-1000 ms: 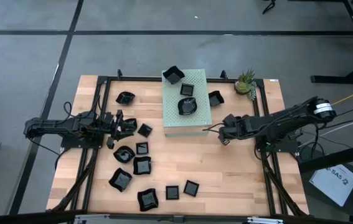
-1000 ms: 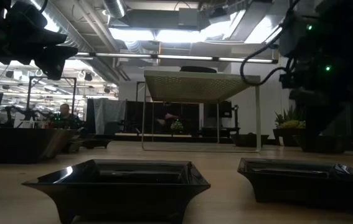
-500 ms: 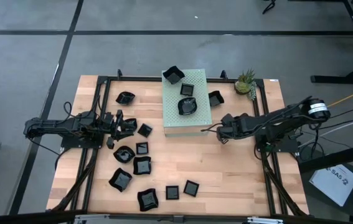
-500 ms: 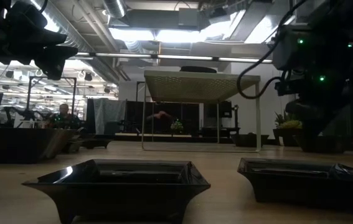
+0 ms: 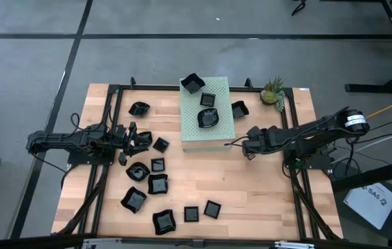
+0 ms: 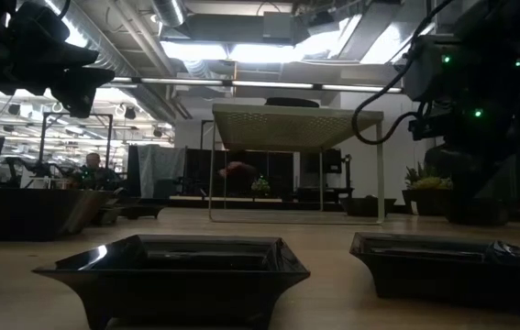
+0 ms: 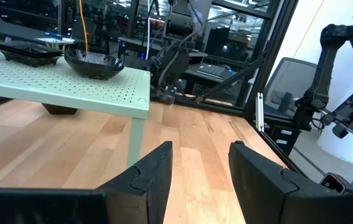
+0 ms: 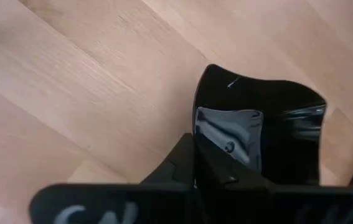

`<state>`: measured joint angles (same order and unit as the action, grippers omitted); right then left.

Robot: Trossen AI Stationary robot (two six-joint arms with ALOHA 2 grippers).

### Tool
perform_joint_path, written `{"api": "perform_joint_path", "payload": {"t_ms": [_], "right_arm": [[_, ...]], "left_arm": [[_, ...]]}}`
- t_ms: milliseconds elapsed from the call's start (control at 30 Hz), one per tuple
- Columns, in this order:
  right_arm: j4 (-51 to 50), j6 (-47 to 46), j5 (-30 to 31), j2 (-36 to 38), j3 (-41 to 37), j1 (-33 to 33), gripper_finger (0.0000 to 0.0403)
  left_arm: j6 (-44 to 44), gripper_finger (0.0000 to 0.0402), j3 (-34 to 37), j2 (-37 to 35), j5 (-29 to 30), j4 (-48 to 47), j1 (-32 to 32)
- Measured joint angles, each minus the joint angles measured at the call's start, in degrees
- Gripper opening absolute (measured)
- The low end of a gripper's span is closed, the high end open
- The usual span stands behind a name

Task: Pick & Place Mini shaped plates
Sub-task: Stack the black distorted square plate on top of the black distorted square plates on the shelf

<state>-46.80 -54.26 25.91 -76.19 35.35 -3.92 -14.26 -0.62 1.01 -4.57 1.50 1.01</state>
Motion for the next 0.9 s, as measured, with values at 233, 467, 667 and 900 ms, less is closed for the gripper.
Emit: {"api": "perform_joint_path", "payload": {"t_ms": [233, 467, 667, 900], "right_arm": [[-5.2, -1.1, 0.4, 6.9, 1.5, -0.1, 0.0004], [-9.5, -0.7, 4.0, 13.7, 5.3, -0.1, 0.0003], [-11.0, 4.1, 10.0, 17.2, 11.1, -0.1, 0.0003], [-10.4, 18.8, 19.7, 16.9, 19.5, -0.1, 0.0002]], "left_arm": [[0.0, 0.0152, 0.0, 0.0, 0.0, 0.0, 0.0], [0.0, 0.0152, 0.0, 0.0, 0.0, 0.0, 0.0], [0.0, 0.0152, 0.0, 0.0, 0.0, 0.0, 0.0], [0.0, 0.0152, 0.0, 0.0, 0.0, 0.0, 0.0]]}}
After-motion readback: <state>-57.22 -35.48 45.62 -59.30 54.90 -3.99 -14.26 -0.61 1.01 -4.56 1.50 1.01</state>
